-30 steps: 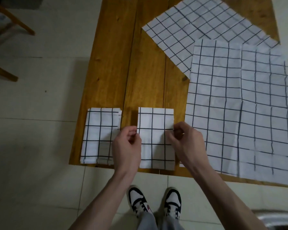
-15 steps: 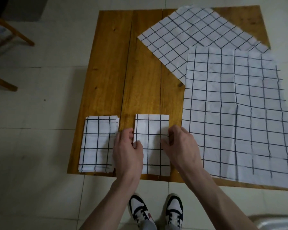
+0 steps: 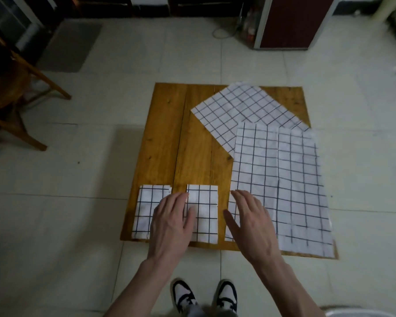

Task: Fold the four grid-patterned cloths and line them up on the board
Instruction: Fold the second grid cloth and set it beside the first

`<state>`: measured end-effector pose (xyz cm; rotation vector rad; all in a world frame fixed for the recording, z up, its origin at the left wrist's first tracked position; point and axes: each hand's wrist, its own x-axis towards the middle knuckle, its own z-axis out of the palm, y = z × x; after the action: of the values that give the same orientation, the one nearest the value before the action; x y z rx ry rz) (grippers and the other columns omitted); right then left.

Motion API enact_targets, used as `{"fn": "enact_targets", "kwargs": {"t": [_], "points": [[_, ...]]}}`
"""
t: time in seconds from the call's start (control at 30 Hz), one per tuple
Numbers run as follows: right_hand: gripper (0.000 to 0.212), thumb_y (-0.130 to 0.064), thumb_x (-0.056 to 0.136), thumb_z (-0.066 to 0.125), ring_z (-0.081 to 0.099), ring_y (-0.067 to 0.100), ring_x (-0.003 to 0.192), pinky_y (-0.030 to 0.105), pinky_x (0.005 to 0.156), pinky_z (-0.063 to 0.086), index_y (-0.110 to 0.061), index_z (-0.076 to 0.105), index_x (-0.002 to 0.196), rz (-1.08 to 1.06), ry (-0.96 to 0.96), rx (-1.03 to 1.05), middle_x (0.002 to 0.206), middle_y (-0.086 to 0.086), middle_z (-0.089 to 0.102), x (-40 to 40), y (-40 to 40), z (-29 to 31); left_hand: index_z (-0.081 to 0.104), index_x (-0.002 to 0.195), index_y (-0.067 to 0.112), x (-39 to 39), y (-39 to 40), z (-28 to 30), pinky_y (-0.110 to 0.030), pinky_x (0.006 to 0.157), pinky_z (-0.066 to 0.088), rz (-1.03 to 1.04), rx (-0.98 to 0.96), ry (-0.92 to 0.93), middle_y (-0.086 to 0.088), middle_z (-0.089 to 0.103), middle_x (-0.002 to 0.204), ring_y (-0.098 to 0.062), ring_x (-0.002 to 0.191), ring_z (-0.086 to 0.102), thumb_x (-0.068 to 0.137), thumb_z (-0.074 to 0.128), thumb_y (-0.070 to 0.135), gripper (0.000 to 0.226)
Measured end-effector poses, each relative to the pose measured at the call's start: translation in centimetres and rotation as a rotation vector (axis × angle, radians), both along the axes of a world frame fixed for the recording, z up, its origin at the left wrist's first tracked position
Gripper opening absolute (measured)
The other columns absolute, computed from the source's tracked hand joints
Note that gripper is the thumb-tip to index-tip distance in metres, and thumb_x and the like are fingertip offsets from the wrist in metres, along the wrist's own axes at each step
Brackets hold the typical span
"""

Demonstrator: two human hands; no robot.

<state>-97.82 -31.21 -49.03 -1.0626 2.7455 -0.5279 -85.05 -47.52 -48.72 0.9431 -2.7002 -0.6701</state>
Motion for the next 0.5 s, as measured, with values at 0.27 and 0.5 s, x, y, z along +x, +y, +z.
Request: {"fn": "enact_targets", "kwargs": {"t": [0.27, 0.5], "points": [[0.068, -0.061, 0.107, 0.025, 0.02, 0.017, 0.156, 0.04, 0.125, 0.018, -0.018, 0.035, 0.158, -0.037, 0.069, 0.023, 0.164, 0.003, 0.036, 4.2, 2.3, 14.3, 0.058, 0.139, 0.014, 3.0, 0.6, 13.8, -0.04, 0.112, 0.046, -0.076, -0.015, 0.077, -0.002, 0.06, 0.14, -0.018, 0.131, 0.054, 0.107, 0.04, 0.043, 0.047], [0.071, -0.062, 0.106, 0.021, 0.023, 0.019, 0.156, 0.045, 0.125, 0.024, -0.016, 0.035, 0.159, -0.187, 0.157, -0.055, 0.164, 0.004, 0.035, 4.1, 4.4, 21.7, 0.058, 0.141, 0.017, 2.1, 2.5, 19.8, -0.04, 0.11, 0.047, -0.119, -0.017, 0.165, -0.002, 0.059, 0.144, -0.018, 0.133, 0.053, 0.107, 0.035, 0.049, 0.053]]}}
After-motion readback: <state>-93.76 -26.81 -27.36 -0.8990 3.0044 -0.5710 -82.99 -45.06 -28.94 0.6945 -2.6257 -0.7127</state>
